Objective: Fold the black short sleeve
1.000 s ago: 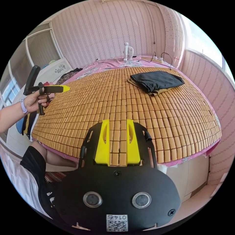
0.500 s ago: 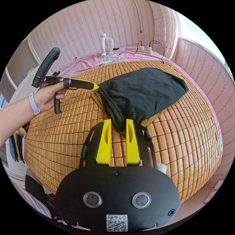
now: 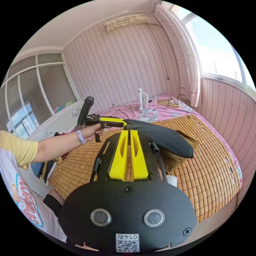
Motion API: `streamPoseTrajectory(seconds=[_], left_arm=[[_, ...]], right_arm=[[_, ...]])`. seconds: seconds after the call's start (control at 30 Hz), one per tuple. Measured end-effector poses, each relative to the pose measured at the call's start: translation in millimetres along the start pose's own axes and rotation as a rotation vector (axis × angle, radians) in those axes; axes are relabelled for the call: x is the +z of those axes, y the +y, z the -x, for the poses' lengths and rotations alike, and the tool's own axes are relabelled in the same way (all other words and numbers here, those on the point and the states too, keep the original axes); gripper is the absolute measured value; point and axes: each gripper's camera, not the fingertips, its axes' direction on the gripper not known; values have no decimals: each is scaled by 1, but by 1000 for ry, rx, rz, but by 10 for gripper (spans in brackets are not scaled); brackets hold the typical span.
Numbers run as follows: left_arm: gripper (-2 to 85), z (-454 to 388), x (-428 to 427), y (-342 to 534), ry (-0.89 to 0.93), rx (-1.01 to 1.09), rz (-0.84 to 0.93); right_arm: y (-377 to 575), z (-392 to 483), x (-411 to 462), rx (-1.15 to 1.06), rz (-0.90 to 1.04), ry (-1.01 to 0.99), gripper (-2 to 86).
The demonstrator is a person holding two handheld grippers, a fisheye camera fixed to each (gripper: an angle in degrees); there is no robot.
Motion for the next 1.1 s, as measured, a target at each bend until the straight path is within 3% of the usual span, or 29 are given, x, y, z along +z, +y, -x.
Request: streamPoseTrajectory(seconds=[0.1, 0.13, 0.2, 0.3, 0.37, 0.47, 0.6, 0.67, 0.73, 0.83, 0.9, 0.97, 1.1], left_arm=[[-8, -25, -77, 79, 128, -84, -35], [-8, -33, -88, 100, 146, -108, -28], [-9, -67, -115, 189, 143, -220, 68], [-10, -108, -136, 288, 82, -432, 185], [-10, -127, -154, 328, 89, -567, 120], [-10, -146, -179, 360, 70, -710, 27], [-10, -178, -191, 355, 61, -632, -2], [-10, -196, -186, 345, 77, -559, 21], [-9, -213, -174, 337, 70, -498, 82], [-9, -235, -154, 337, 60, -447, 135], [-6, -250, -143, 340, 120, -427, 164], [-1, -264, -145, 343, 100, -386, 155], [25, -269, -161, 370, -3, -446, 114]], right_arm=[[58, 42, -18, -62, 39, -192, 10], [91, 51, -11, -39, 134, -208, 12], [146, 53, 10, 70, 311, -186, 16], [208, 45, 33, 326, 456, -363, 25], [217, 58, 44, 313, 461, -460, 42], [205, 85, 68, 160, 594, -434, 62], [192, 100, 83, 147, 567, -579, 81], [202, 86, 105, 375, 593, -759, 97], [216, 75, 120, 519, 637, -818, 118], [232, 70, 129, 548, 715, -751, 125], [238, 68, 132, 541, 761, -730, 82], [242, 57, 127, 559, 726, -728, 21], [242, 23, 104, 652, 604, -734, 7]])
